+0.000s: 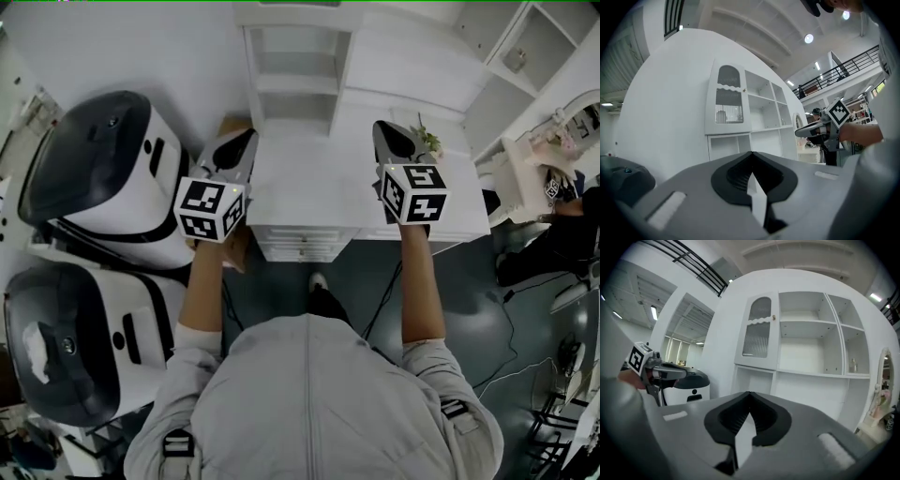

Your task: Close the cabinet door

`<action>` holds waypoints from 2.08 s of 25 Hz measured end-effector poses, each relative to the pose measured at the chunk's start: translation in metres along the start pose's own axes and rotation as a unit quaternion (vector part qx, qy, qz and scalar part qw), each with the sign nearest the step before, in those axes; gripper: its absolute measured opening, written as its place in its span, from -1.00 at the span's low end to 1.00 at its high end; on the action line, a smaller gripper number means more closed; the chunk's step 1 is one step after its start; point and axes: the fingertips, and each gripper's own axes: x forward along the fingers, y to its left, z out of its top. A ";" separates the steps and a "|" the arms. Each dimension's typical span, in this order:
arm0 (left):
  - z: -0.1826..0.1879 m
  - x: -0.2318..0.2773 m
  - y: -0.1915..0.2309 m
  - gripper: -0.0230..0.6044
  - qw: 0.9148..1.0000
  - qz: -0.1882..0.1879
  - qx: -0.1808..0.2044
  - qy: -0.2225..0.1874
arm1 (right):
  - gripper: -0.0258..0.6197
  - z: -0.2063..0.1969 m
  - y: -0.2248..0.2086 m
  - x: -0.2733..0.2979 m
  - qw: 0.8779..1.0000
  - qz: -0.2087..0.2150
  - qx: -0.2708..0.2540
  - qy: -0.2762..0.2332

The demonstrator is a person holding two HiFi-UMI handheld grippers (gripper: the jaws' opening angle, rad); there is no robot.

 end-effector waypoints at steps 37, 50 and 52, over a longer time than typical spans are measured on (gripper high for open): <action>0.032 -0.151 -0.074 -0.86 0.996 -0.053 0.057 -0.031 | -0.92 0.017 0.136 -0.152 0.999 0.014 -0.025 -0.035; 0.026 -0.153 -0.073 -0.86 0.997 -0.049 0.054 -0.027 | -0.92 0.014 0.137 -0.148 0.999 0.023 -0.021 -0.033; 0.026 -0.153 -0.073 -0.86 0.997 -0.048 0.052 -0.026 | -0.92 0.013 0.137 -0.147 0.999 0.023 -0.021 -0.033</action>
